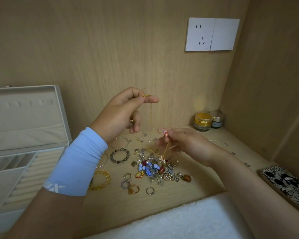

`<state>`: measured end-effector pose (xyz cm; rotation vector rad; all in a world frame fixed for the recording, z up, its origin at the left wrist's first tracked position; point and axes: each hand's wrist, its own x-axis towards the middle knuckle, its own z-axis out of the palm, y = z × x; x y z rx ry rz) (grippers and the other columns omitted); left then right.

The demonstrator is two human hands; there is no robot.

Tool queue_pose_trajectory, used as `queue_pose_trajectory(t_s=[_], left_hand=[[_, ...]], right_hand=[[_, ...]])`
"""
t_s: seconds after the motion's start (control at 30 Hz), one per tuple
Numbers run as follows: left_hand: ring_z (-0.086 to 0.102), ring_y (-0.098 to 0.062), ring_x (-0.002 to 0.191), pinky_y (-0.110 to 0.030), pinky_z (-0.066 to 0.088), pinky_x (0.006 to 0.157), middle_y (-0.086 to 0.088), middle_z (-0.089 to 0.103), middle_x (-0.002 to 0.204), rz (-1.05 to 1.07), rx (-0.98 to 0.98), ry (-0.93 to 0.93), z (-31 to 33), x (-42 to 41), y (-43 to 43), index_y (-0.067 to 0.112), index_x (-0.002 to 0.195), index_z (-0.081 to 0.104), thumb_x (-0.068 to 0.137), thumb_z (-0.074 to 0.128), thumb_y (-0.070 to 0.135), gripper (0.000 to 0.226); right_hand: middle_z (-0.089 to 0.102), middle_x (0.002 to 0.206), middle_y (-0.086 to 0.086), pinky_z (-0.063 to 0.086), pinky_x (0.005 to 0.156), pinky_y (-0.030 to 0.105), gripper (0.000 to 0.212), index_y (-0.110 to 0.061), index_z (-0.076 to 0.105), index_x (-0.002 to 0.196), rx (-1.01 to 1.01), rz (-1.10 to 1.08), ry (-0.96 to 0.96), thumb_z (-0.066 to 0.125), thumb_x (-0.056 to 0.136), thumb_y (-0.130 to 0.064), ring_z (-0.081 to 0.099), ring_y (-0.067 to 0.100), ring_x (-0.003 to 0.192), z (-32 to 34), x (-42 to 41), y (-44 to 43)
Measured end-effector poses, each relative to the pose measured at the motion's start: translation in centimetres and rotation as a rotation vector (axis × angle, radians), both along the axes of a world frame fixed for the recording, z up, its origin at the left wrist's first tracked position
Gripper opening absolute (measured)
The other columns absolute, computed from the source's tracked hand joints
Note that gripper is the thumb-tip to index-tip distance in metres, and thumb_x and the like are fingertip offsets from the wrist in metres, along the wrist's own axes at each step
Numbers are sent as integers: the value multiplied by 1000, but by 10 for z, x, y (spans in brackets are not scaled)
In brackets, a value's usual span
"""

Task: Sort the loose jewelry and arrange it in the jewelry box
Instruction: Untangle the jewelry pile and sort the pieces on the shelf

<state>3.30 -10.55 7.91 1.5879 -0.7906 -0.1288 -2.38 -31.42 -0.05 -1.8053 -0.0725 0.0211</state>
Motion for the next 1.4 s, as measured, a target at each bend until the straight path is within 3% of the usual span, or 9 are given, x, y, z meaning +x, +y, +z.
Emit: queue_pose_trajectory(t_s=[0.13,0.23,0.5,0.67,0.8,0.93,1.03,1.17,1.4], left_hand=[[57,-23,57,-29,48,49,-10,71,103,-14,-228,149,2,1,-2,11,86,48,102,38,5,19],[55,-22,55,-30,49,51,-12,69,92,-23,-390,229,6,5,-3,12,86,48,101,38,5,20],[48,-14,49,-24,45,46,-2,69,91,39,-303,225,29,5,-17,17,111,54,95,55,4,20],[59,-15,70,-34,60,79,-5,60,79,15,-308,204,36,0,-39,3,108,67,94,57,-1,17],[63,-16,74,-33,60,85,-4,66,82,148,-78,48,23,6,-52,9,102,73,90,66,0,17],[70,-7,76,-20,52,83,8,73,91,238,401,-254,-6,12,-61,19,99,78,85,75,12,16],[56,9,69,-11,42,74,15,67,80,152,681,-349,-26,5,-73,19,95,79,83,77,16,13],[63,-1,78,-19,49,85,11,72,84,22,900,-398,-48,-2,-93,19,87,79,81,78,17,7],[64,-8,85,-22,50,84,9,73,87,-157,967,-407,-67,-26,-135,21,87,78,83,73,19,7]], right_hand=[[69,84,20,53,72,39,37,-14,44,80,358,-45,27,30,110,-31,68,36,73,7,2,2],[63,77,8,37,56,33,32,-14,51,85,175,-122,7,37,109,-30,50,21,53,7,5,2],[74,90,7,28,50,26,29,-14,70,108,-127,-18,103,52,102,-35,44,14,60,19,-6,-17],[76,93,7,39,79,34,26,-21,74,75,-237,92,90,54,85,-34,60,15,85,33,-27,-41],[75,110,13,40,92,35,28,-15,59,73,-128,-17,136,49,98,-23,64,23,108,34,-46,-75],[63,72,11,46,76,38,28,-10,58,85,-15,-141,219,42,106,-20,63,27,74,31,-68,-109],[51,61,7,40,65,38,27,0,65,95,-206,-224,242,52,104,-23,48,20,54,24,-82,-129],[53,63,13,37,53,27,27,1,67,88,-530,-222,274,61,98,-23,44,18,50,24,-98,-130],[53,52,-5,43,47,20,9,-15,75,93,-810,-110,350,74,89,-23,46,9,43,22,-89,-116]])
